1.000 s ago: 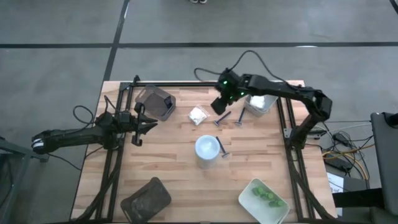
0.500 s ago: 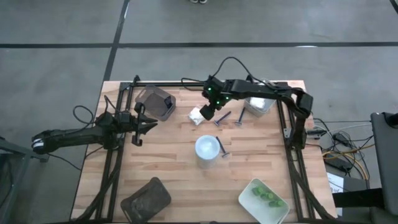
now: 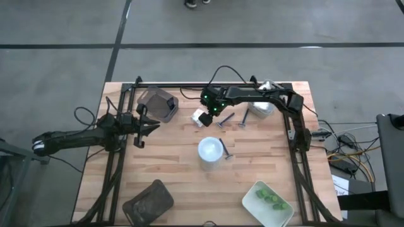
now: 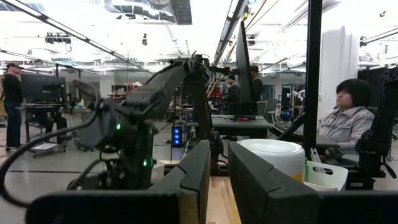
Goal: Pick & Place Travel size toiletries
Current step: Put the cotton pack into the gray bin
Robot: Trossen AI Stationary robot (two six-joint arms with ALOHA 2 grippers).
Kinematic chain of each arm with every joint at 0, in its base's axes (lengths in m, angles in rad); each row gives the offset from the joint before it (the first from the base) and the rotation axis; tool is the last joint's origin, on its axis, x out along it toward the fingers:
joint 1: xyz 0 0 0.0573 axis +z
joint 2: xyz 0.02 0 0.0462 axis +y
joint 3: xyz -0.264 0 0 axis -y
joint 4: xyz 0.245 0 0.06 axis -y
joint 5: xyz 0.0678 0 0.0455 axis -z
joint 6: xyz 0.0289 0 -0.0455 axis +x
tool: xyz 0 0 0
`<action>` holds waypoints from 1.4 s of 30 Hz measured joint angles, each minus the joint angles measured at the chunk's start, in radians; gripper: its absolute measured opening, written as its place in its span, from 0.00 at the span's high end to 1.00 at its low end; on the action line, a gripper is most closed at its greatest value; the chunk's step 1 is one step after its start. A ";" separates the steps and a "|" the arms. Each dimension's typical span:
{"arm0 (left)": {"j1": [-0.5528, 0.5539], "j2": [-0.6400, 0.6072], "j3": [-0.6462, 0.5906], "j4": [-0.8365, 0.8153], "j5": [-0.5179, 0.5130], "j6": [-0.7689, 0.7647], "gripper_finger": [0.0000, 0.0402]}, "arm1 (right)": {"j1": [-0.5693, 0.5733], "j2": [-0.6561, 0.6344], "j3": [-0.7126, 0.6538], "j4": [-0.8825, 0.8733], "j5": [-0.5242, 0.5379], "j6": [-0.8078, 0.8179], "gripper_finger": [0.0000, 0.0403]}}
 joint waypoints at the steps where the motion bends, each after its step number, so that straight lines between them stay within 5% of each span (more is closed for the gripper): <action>1: 0.000 0.000 0.000 0.000 0.000 0.000 0.84 | 0.000 0.011 0.000 0.023 0.000 -0.014 0.35; 12: 0.000 0.000 0.000 0.000 0.000 0.000 0.84 | 0.000 0.082 0.001 0.070 0.032 -0.028 0.46; 29: 0.000 0.000 0.000 0.000 0.000 0.000 0.84 | 0.000 0.024 -0.001 0.063 0.055 -0.082 0.95; 42: 0.000 0.000 0.000 -0.002 0.000 0.000 0.84 | 0.000 -0.099 -0.002 0.039 0.052 -0.097 0.98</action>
